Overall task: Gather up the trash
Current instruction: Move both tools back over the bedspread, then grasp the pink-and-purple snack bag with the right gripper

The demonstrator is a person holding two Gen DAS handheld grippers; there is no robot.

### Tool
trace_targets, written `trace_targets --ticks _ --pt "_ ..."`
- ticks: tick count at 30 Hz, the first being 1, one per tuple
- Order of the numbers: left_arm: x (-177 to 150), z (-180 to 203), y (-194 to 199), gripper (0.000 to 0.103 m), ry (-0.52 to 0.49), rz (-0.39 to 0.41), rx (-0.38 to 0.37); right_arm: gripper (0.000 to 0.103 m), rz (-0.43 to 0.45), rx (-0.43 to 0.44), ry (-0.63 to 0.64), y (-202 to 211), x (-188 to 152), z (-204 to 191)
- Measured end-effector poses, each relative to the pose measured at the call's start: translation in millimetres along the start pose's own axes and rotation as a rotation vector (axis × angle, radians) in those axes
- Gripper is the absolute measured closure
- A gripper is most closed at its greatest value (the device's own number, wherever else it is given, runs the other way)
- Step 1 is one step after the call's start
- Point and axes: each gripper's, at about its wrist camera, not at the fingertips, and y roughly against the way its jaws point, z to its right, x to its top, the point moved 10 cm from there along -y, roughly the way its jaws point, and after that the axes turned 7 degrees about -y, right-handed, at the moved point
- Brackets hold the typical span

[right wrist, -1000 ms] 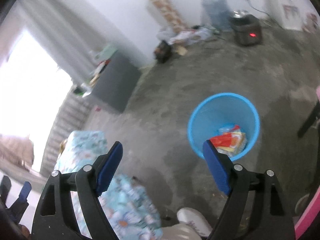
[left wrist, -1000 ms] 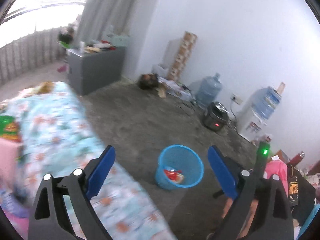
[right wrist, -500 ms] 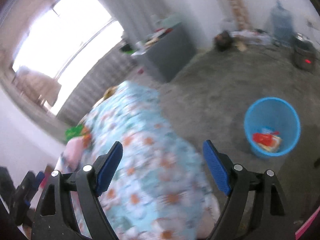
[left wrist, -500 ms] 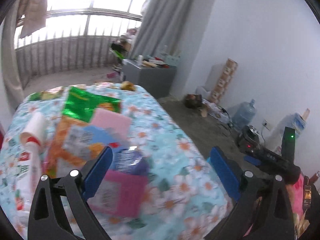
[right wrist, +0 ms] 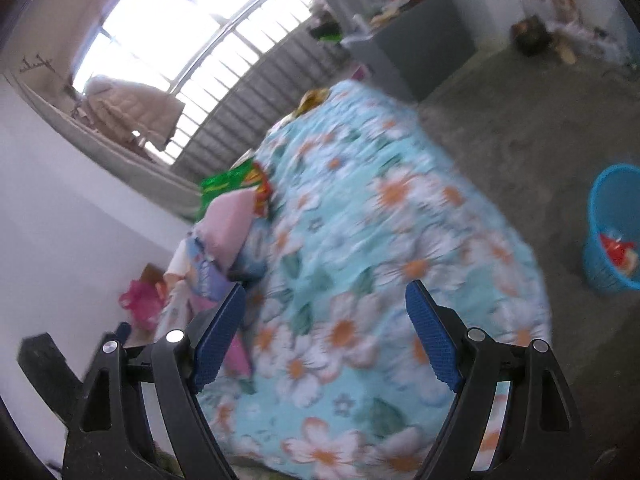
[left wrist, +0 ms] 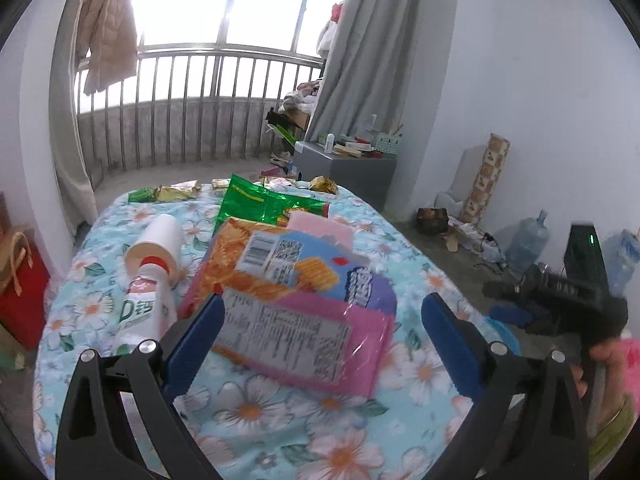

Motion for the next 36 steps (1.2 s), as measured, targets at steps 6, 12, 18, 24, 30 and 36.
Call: trace_targets --ticks 6,12,18,24,30,36 --pt "-19 5 -3 0.006 -0.083 -0.015 0.020 0.025 -0.075 0.114 -0.017 -16 -16 -26" --pt "-29 2 -4 0.006 -0.105 -0.019 0.034 0.025 -0.151 0.204 -0.019 -39 -31 -51" --pt "-36 -7 -5 0.006 -0.085 -0.025 0.031 0.036 -0.212 0.208 0.009 -81 -44 -74" --pt "-34 -15 -8 0.006 -0.041 -0.029 0.016 0.078 -0.267 0.236 0.023 -102 -57 -86" --pt "-32 -12 -13 0.006 -0.029 -0.023 -0.005 0.089 -0.254 0.252 0.080 -77 -63 -87" --pt "-35 -5 -20 0.006 -0.032 -0.037 -0.024 0.091 -0.219 0.241 0.077 -41 -57 -58"
